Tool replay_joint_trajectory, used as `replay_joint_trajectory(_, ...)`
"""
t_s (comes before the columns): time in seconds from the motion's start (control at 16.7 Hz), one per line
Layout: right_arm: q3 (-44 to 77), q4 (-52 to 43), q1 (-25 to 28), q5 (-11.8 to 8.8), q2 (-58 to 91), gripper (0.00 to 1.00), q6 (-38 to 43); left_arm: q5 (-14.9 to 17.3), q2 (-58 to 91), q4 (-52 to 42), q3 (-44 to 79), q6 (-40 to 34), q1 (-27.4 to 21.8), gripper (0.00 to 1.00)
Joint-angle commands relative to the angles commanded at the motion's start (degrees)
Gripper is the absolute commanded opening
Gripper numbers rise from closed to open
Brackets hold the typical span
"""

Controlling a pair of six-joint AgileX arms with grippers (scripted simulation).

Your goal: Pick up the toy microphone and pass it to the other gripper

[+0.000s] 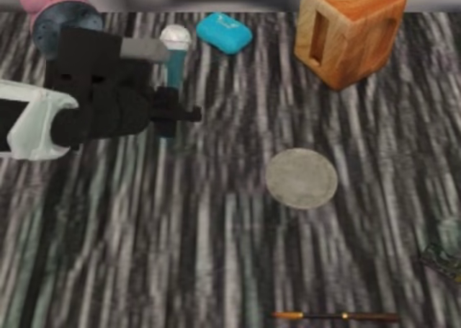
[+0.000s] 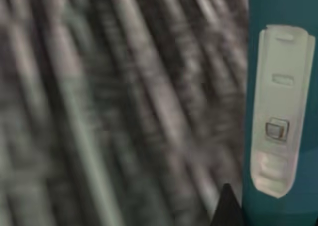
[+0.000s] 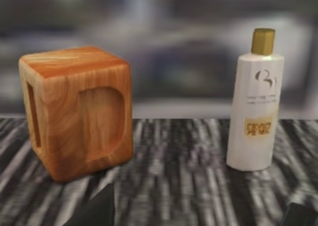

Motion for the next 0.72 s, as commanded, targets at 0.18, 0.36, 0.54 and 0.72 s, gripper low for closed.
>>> replay_joint_trajectory(0.18, 0.0, 0.0, 0.0, 0.0, 0.0, 1.00, 0.0, 5.7, -4.3, 16.0, -4.5, 3.5, 0.6, 0.00)
replay_joint_trajectory(0.36, 0.0, 0.0, 0.0, 0.0, 0.0, 1.00, 0.0, 10.6, -8.7, 28.8, -8.3, 6.7, 1.1, 0.00)
replay_joint_trajectory(0.54, 0.0, 0.0, 0.0, 0.0, 0.0, 1.00, 0.0, 13.9, -12.2, 36.4, -10.7, 8.9, 1.5, 0.00)
replay_joint_trajectory(0.72, 0.0, 0.0, 0.0, 0.0, 0.0, 1.00, 0.0, 15.0, -13.5, 38.6, -11.5, 9.6, 1.7, 0.00)
